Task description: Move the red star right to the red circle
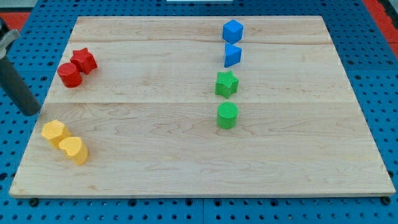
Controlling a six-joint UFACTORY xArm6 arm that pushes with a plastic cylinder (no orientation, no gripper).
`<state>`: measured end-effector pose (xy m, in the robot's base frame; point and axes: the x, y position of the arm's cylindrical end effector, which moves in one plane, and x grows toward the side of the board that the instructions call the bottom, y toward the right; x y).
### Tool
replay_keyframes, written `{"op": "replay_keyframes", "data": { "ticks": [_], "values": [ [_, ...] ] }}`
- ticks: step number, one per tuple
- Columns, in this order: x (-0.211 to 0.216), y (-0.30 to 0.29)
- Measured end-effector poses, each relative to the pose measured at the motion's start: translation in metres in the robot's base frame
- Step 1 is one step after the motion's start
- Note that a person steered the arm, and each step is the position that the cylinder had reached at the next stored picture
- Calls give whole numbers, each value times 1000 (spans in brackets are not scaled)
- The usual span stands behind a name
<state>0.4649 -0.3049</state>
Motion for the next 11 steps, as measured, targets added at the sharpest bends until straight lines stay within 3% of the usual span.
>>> {"op": "replay_keyframes", "data": {
  "ticks": [2,3,7,9,10,11],
  "values": [
    [-162,4],
    [-171,14],
    [-127,80],
    [-109,84],
    [-130,95],
    [-108,95]
  ]
}}
